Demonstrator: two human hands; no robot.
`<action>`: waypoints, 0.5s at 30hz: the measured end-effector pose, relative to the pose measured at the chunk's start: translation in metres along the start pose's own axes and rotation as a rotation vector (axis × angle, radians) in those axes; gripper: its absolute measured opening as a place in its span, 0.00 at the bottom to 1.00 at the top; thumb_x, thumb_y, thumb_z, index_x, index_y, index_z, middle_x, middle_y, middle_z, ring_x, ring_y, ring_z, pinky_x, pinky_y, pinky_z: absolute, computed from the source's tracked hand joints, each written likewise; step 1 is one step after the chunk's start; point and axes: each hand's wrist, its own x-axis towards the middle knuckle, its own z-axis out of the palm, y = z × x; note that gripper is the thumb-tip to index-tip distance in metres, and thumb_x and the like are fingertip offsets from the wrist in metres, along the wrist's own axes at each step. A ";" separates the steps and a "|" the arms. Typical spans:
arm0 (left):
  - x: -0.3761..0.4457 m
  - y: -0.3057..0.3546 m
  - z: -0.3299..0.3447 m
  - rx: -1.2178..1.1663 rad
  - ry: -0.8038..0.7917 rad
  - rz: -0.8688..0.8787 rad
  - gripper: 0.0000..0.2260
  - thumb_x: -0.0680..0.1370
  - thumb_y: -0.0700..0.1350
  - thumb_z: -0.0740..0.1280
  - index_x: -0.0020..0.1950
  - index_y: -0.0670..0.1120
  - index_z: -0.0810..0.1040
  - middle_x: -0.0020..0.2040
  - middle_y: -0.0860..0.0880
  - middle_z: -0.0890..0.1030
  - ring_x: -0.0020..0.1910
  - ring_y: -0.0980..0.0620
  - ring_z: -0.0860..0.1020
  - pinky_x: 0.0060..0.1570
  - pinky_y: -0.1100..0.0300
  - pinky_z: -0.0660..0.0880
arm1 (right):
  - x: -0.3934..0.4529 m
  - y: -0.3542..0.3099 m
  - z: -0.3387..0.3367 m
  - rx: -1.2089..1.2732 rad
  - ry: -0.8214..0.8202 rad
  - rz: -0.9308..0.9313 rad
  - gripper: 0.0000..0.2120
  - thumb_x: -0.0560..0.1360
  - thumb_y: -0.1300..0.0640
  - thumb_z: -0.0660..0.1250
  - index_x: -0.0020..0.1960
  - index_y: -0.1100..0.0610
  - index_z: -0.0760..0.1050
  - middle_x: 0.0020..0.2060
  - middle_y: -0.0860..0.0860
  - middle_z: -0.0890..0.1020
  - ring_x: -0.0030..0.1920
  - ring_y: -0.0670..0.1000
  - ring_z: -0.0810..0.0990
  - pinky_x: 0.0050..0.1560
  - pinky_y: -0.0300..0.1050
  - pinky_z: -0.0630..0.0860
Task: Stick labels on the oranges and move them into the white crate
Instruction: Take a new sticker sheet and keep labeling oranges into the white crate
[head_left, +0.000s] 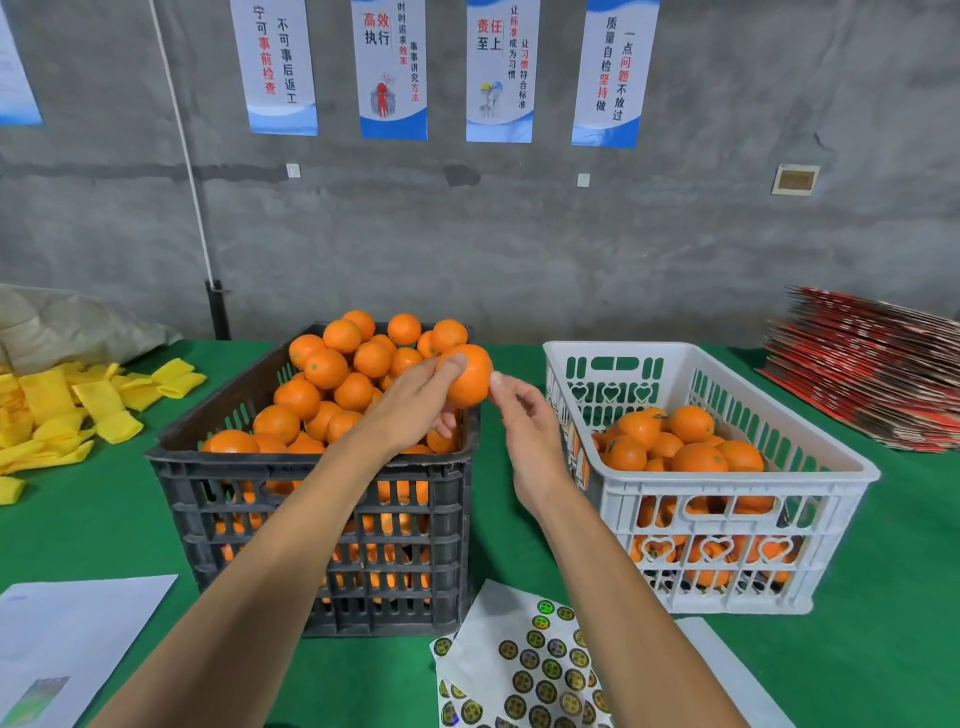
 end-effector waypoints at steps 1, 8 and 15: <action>0.000 0.002 0.002 -0.036 -0.025 0.024 0.27 0.77 0.71 0.55 0.56 0.49 0.77 0.35 0.45 0.83 0.35 0.46 0.83 0.41 0.46 0.83 | -0.001 -0.002 0.002 0.020 -0.044 0.007 0.23 0.77 0.46 0.73 0.69 0.50 0.74 0.55 0.44 0.85 0.54 0.36 0.83 0.48 0.28 0.76; 0.003 0.013 0.014 -0.104 -0.099 0.039 0.34 0.79 0.73 0.49 0.42 0.46 0.78 0.29 0.45 0.79 0.29 0.47 0.78 0.33 0.58 0.76 | -0.003 -0.012 0.009 -0.278 -0.149 -0.133 0.29 0.79 0.28 0.49 0.77 0.34 0.53 0.66 0.42 0.74 0.59 0.32 0.77 0.59 0.36 0.72; 0.023 0.031 0.019 0.000 -0.247 -0.047 0.41 0.69 0.83 0.45 0.42 0.48 0.78 0.28 0.49 0.75 0.26 0.54 0.71 0.32 0.59 0.71 | 0.003 -0.023 -0.008 -0.277 0.087 -0.163 0.31 0.82 0.32 0.41 0.69 0.51 0.68 0.54 0.51 0.81 0.53 0.44 0.82 0.56 0.49 0.78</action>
